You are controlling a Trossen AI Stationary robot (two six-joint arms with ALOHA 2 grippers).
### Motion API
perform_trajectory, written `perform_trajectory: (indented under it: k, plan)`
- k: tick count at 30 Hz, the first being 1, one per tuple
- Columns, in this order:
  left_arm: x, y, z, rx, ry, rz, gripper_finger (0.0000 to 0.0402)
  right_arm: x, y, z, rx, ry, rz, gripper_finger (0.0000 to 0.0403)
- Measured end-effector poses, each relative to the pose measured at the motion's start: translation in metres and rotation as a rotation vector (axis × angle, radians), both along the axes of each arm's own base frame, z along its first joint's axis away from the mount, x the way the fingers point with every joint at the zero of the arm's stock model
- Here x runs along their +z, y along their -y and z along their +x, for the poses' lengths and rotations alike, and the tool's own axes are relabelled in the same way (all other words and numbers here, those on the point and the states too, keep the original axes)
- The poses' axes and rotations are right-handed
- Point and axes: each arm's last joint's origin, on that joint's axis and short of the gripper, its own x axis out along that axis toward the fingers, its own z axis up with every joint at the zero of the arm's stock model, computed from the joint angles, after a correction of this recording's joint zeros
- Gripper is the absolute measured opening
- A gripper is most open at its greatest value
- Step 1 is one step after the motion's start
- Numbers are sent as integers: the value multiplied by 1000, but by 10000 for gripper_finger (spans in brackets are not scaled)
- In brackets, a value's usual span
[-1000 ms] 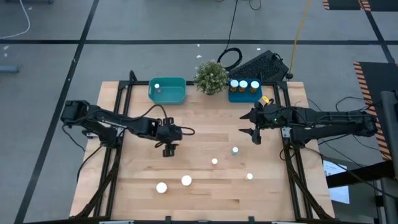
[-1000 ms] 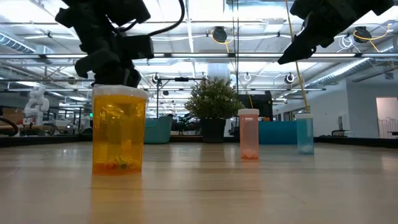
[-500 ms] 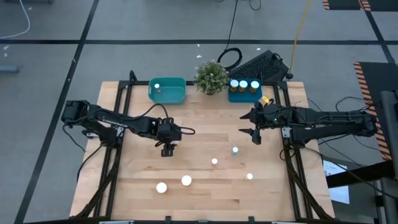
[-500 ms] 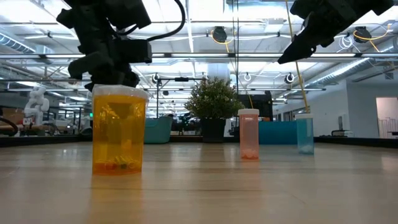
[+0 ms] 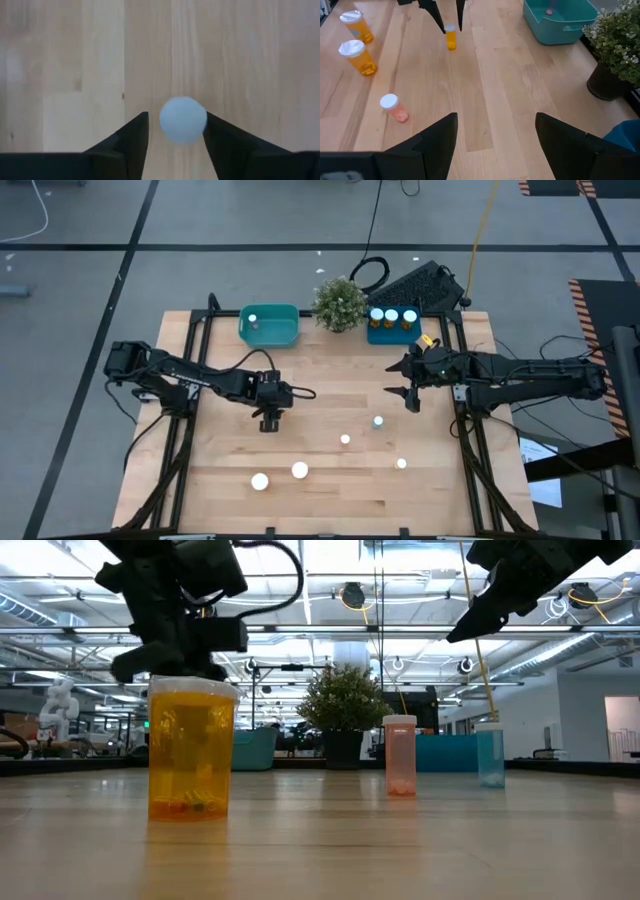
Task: Pick and place medicine bottles into bin by pill shape (circle, oval)
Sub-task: Put the small orange pill bottle into the green bin
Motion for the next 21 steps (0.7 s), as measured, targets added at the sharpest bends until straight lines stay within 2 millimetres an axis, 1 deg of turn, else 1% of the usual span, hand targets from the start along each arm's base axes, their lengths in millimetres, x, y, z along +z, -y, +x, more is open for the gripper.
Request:
perform_trajectory:
  k: [3,11,21]
  plan:
    - [2,0,2,-4,31,2,167,0,0,0,1,-4,0,263]
    - [2,0,2,-6,26,3,136,0,0,0,3,-3,-3,263]
    - [2,0,2,-11,23,5,132,0,0,0,3,-2,-3,263]
